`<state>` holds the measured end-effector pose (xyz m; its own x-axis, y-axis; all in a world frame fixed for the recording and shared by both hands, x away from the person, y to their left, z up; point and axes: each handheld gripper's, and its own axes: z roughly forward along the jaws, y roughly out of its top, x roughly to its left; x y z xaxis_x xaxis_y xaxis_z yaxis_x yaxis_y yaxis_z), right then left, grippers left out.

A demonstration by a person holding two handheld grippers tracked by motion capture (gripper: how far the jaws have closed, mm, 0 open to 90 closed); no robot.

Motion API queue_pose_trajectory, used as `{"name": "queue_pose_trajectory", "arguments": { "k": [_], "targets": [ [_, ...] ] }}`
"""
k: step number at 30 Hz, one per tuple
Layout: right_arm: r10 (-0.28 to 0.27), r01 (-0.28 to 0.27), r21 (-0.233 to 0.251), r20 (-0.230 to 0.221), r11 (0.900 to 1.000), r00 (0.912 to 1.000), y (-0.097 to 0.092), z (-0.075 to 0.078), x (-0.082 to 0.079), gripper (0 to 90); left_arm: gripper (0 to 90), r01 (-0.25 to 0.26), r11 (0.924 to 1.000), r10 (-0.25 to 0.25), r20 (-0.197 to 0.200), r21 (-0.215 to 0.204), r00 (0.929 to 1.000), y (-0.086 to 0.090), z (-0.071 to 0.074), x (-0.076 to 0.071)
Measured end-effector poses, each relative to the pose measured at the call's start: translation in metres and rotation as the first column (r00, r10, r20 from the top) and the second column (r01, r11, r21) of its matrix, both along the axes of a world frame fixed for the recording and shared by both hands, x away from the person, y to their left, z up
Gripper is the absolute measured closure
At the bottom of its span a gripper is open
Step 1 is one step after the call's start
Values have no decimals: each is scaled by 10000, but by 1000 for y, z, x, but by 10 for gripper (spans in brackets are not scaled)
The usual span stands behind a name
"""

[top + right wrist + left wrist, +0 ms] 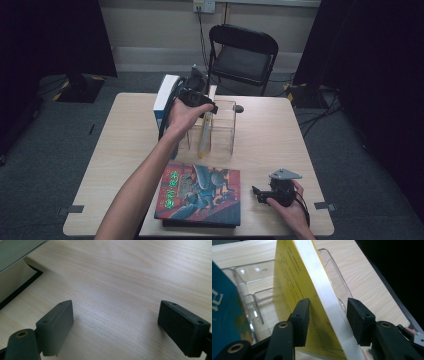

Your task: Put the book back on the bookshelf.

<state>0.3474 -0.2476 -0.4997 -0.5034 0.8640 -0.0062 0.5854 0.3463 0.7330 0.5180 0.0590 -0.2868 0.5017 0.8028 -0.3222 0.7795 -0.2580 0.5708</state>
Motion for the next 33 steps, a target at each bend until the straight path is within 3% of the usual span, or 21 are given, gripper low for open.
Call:
{"name": "queue_pose_trajectory", "arguments": {
  "k": [5, 16, 18, 20, 23, 30, 33],
  "targets": [
    [15, -15, 0, 1, 10000, 10000, 0, 0, 0, 129, 517, 50, 9999, -51, 76, 118, 10000, 0, 1, -2],
    [-5, 5, 6, -6, 10000, 10000, 0, 0, 0, 129, 456, -316, 9992, 332, 701, -248, 9970, 20, 5, -11],
    [-12, 12, 6, -5, 10000, 10000, 0, 0, 0, 129, 450, -95, 9998, 104, 675, -145, 9977, 22, 6, -11],
    [-15, 15, 5, -6, 10000, 10000, 0, 0, 0, 129, 436, -301, 9994, 316, 817, -186, 9962, 23, 7, -13],
    [-14, 14, 4, -5, 10000, 10000, 0, 0, 0, 129, 434, -105, 9998, 117, 758, -161, 9971, 25, 7, -16],
    [-11, 11, 3, 5, 10000, 10000, 0, 0, 0, 129, 421, 62, 9999, -39, 1448, -157, 9895, 32, 6, -39],
    [-28, 28, 2, -4, 10000, 10000, 0, 0, 0, 128, 416, 229, 9996, -204, 1553, -145, 9877, 34, 8, -49]
  ]
}}
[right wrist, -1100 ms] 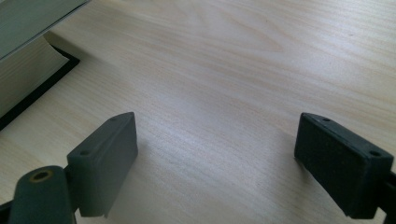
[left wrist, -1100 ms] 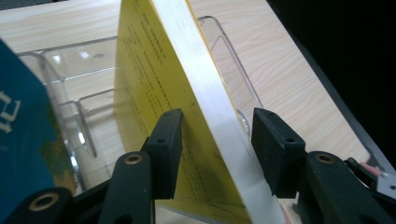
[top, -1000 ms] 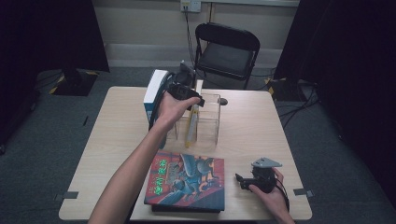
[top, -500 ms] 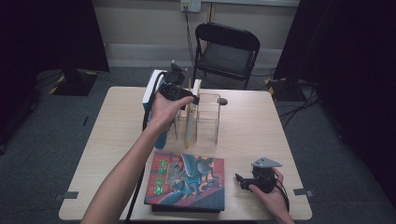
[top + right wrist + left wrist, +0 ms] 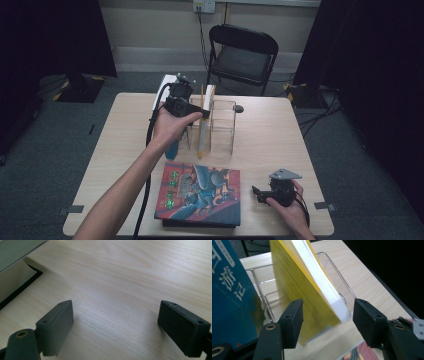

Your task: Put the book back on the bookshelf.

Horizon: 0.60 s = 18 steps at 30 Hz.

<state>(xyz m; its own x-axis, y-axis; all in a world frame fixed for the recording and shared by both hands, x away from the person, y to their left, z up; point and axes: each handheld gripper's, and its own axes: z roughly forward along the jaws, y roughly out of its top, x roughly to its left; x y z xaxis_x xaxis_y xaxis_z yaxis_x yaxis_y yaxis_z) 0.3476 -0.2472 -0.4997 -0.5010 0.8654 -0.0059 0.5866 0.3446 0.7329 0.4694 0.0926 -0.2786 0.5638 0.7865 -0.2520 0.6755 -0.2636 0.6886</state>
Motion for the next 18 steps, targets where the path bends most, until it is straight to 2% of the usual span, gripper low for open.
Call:
{"name": "queue_pose_trajectory", "arguments": {
  "k": [1, 4, 8, 11, 14, 15, 16, 17, 18],
  "targets": [
    [-8, 8, -1, 9, 10000, 10000, 0, 0, 0, 129, 416, -52, 10000, 52, 88, -3, 9999, 0, 1, -4],
    [-20, 20, -5, 3, 10000, 10000, 0, 0, 0, 128, 416, 366, 9993, -368, 145, 126, 9992, -2, 0, -16],
    [-28, 28, -7, 5, 10000, 10000, 0, 0, 0, 129, 416, 654, 9975, -660, 242, 265, 9975, -5, -7, -33],
    [-38, 38, -3, 1, 10000, 10000, 0, 0, 0, 129, 416, 716, 9974, -718, 354, 86, 9968, -3, -16, -44],
    [-45, 45, -3, 3, 10000, 10000, 1, 0, 0, 131, 430, 848, 9963, -852, 355, 137, 9957, 1, -33, -55],
    [-46, 46, -10, -13, 10000, 10000, 1, 0, 0, 135, 460, 908, 9956, -916, 381, 209, 9951, 3, -40, -59],
    [-22, 22, -8, -76, 10000, 10000, 1, 1, 0, 136, 497, 906, 9951, -925, 499, 406, 9945, 4, -48, -62],
    [-22, 22, 10, -127, 10000, 9999, 1, 1, 0, 138, 504, 849, 9958, -864, 503, 329, 9950, 8, -64, -69],
    [-22, 22, 10, -127, 10000, 9999, 1, 1, 0, 138, 515, 849, 9958, -864, 503, 329, 9950, 8, -64, -69]
  ]
}}
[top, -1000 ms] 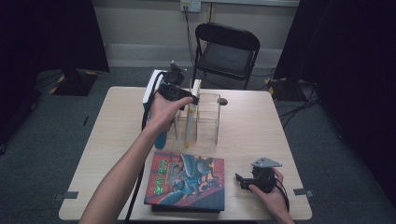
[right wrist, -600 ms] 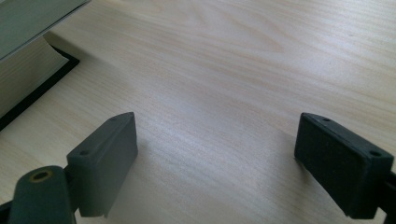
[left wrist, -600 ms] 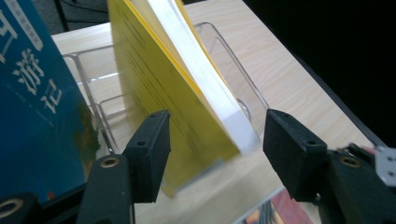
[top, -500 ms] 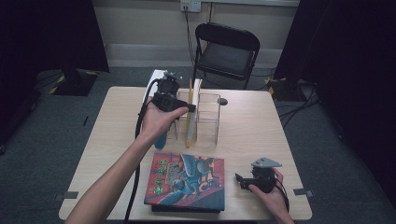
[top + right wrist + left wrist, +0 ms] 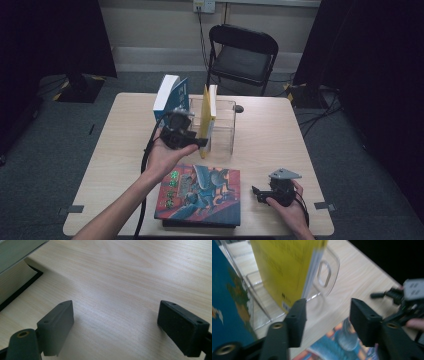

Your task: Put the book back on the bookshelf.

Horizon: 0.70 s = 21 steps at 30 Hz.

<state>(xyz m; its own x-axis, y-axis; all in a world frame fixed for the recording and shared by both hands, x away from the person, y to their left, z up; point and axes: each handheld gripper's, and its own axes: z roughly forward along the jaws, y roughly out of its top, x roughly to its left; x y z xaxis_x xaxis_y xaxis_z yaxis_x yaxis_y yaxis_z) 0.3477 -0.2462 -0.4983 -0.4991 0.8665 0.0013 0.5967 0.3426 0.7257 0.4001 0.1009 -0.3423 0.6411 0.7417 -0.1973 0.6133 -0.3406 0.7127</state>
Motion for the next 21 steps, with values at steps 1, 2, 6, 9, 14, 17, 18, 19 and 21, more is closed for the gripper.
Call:
{"name": "queue_pose_trajectory", "arguments": {
  "k": [1, 2, 6, 9, 14, 17, 18, 19, 21],
  "targets": [
    [55, -55, -8, -145, 10000, 9999, 1, 2, 0, 168, 515, 66, 9997, -71, -219, -252, 9997, 4, -7, -2],
    [144, -143, 32, -195, 9999, 9997, 1, 3, 1, 196, 540, 41, 9990, -55, -304, -450, 9995, 7, -14, -4],
    [283, -282, 142, -90, 9995, 9996, 5, 10, 0, 214, 564, -144, 9999, 147, -627, 45, 9979, 18, -44, -12],
    [496, -503, 389, 188, 9980, 9986, 11, 20, -1, 230, 592, -381, 9992, 390, -626, 157, 9973, 31, -59, -18],
    [914, -973, 678, 855, 9929, 9921, 26, 40, -5, 265, 600, -722, 9971, 738, -715, 238, 9947, 50, -80, -29],
    [1161, -1276, 998, 1143, 9868, 9866, 37, 52, -3, 274, 585, -755, 9970, 763, -652, 149, 9949, 58, -88, -36],
    [1280, -1409, 1068, 1198, 9842, 9845, 42, 55, -1, 274, 584, -710, 9974, 715, -499, 119, 9962, 59, -90, -39],
    [1400, -1544, 1139, 1247, 9814, 9823, 48, 58, 1, 272, 577, -715, 9974, 719, -378, 103, 9967, 59, -91, -42],
    [1715, -1864, 1205, 1242, 9751, 9773, 61, 61, 6, 259, 542, -488, 9983, 497, -284, 312, 9984, 60, -91, -46]
  ]
}}
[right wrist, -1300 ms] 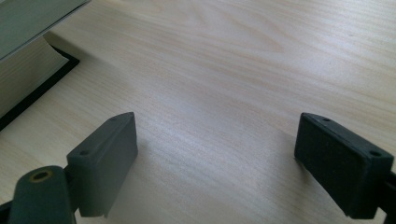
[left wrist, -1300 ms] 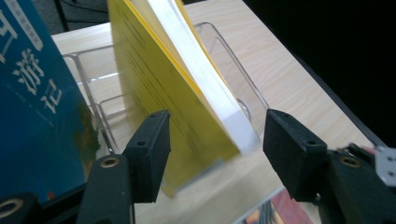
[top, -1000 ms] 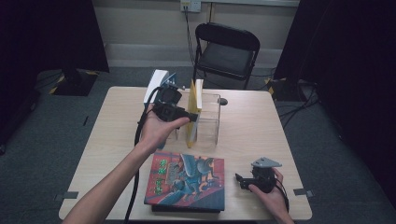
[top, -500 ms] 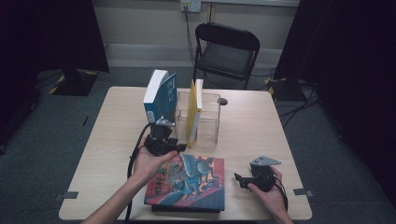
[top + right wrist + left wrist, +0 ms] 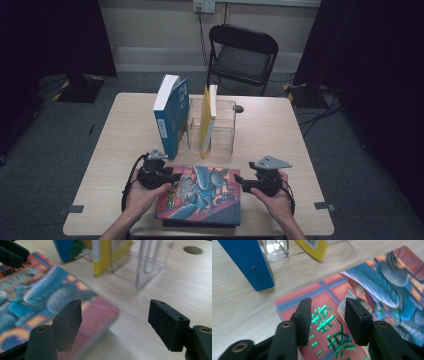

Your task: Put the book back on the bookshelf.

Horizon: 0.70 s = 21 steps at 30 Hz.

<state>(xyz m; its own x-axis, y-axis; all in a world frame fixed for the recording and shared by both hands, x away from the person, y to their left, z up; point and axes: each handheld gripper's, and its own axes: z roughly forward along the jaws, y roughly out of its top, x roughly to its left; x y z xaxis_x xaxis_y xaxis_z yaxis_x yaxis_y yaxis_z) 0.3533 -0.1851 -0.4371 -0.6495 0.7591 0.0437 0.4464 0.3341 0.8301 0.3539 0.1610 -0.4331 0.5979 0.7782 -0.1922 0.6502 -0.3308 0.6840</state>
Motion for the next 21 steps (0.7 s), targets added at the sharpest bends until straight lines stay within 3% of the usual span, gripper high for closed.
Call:
{"name": "queue_pose_trajectory", "arguments": {
  "k": [3, 6, 9, 10, 12, 15, 16, 17, 19, 21],
  "targets": [
    [453, -456, -117, -239, 9989, 9987, 19, -4, 11, 250, 512, 19, 9999, -22, 238, 142, 9997, 3, -1, -8],
    [624, -641, -273, -595, 9976, 9963, 30, -14, 20, 253, 501, -31, 9999, 35, 270, -151, 9996, 11, -3, -15],
    [790, -789, 43, -821, 9969, 9935, 30, -20, 20, 273, 491, -130, 9995, 142, 406, -296, 9991, 20, -5, -22],
    [822, -817, 84, -885, 9966, 9927, 30, -20, 20, 287, 470, -119, 9989, 136, 390, -448, 9991, 22, -6, -24],
    [891, -885, 111, -871, 9960, 9922, 30, -20, 19, 306, 382, -225, 9993, 228, 85, -290, 9997, 24, -10, -25],
    [876, -867, 140, -933, 9961, 9918, 30, -20, 19, 311, 415, -324, 9966, 328, 40, -754, 9995, 28, -15, -30],
    [868, -862, 106, -921, 9962, 9920, 30, -20, 19, 314, 424, -275, 9980, 277, 26, -571, 9996, 27, -14, -29],
    [861, -858, 66, -902, 9963, 9922, 30, -20, 18, 315, 425, -235, 9986, 230, -104, -480, 9997, 26, -13, -28],
    [913, -922, -60, -847, 9957, 9922, 30, -18, 17, 322, 433, -383, 9958, 338, -551, -827, 9979, 29, -14, -22],
    [1019, -1037, -167, -854, 9945, 9911, 29, -17, 14, 352, 507, -152, 9954, 128, -266, -945, 9996, 32, -15, -18]
  ]
}}
